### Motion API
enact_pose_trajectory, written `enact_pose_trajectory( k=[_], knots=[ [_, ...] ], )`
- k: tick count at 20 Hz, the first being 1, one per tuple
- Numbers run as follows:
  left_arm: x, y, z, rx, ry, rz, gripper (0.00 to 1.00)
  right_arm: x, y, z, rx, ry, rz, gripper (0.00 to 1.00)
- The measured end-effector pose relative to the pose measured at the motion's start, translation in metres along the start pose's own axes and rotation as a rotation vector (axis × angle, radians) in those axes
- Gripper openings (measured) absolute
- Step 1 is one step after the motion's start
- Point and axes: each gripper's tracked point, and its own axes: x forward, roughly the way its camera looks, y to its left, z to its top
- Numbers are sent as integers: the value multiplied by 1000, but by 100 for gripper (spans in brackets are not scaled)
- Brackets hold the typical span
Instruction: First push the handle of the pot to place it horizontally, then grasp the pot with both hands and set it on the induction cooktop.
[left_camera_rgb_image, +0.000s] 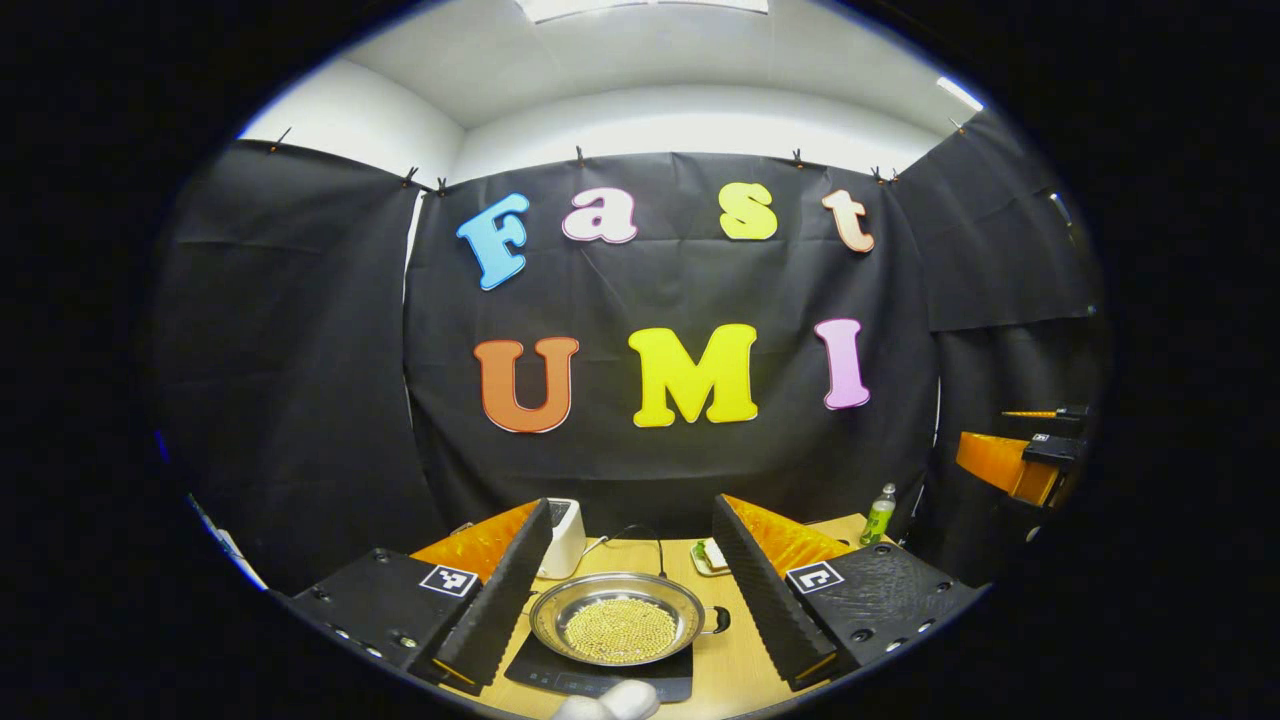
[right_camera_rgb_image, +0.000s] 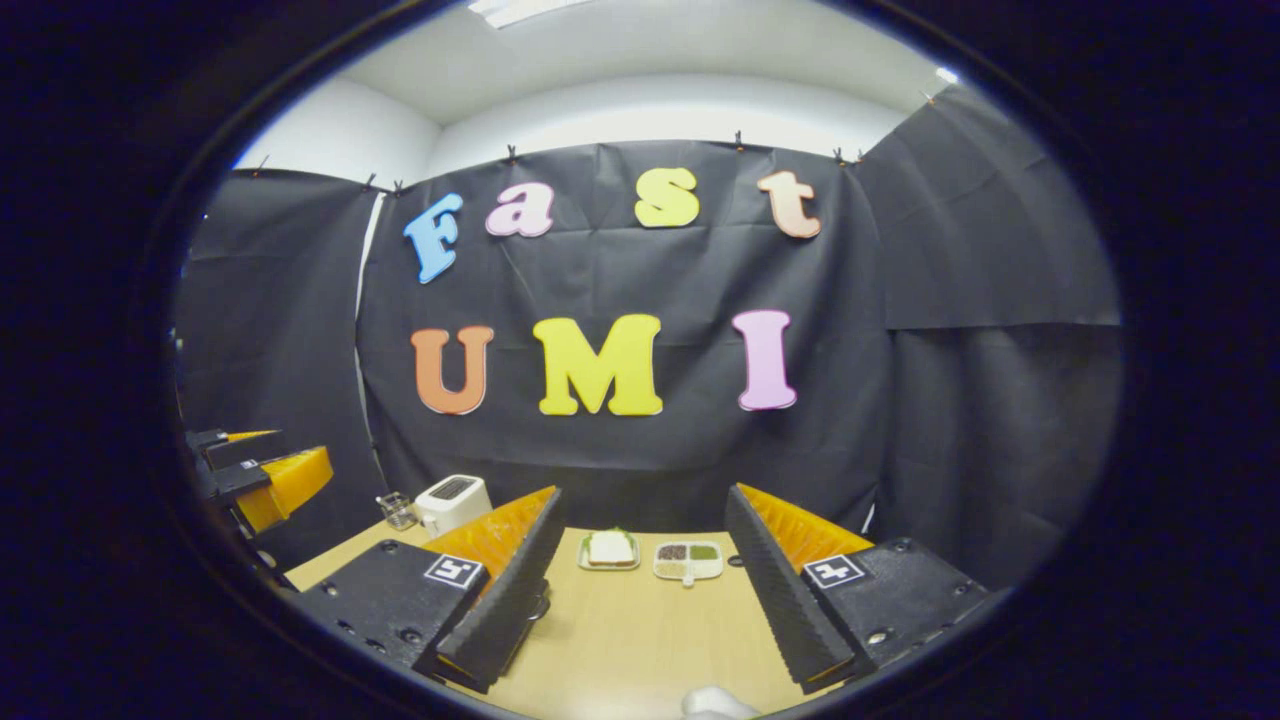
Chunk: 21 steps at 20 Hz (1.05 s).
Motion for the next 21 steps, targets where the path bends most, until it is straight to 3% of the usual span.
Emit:
enact_pose_trajectory(
  k=[21],
  knots=[
    [-12, -5, 18, -34, -37, -96, 96, -33, -4, 7, 10, -12, -54, 99]
  ],
)
